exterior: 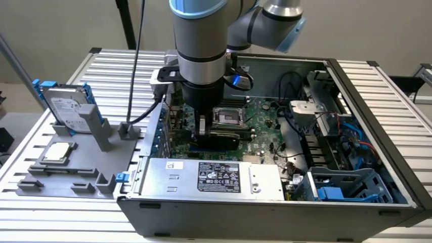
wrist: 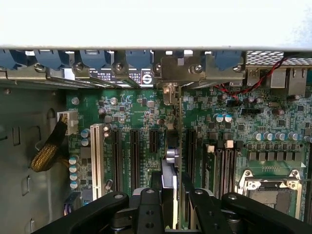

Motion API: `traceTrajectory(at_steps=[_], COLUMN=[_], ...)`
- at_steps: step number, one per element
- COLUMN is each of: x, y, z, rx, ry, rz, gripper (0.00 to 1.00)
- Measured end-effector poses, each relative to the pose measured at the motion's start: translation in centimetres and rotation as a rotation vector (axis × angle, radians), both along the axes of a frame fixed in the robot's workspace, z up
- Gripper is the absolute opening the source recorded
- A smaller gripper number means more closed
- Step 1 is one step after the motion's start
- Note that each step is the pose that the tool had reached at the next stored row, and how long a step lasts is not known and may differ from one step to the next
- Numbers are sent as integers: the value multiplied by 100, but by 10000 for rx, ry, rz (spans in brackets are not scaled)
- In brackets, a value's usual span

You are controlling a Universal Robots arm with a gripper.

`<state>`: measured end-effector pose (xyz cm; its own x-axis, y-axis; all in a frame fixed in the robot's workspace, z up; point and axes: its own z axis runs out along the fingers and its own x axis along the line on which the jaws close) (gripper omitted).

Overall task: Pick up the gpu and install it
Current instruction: 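Insert the gpu into the slot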

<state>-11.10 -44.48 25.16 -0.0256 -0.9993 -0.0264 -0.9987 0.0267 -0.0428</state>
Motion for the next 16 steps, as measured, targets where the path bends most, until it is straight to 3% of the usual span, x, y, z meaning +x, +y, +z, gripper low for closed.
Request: traceTrajectory(at_steps=[16], x=[-3], y=[0], z=[-53], rx=[-2], ry=[0], rz=[-4], gripper=[26])
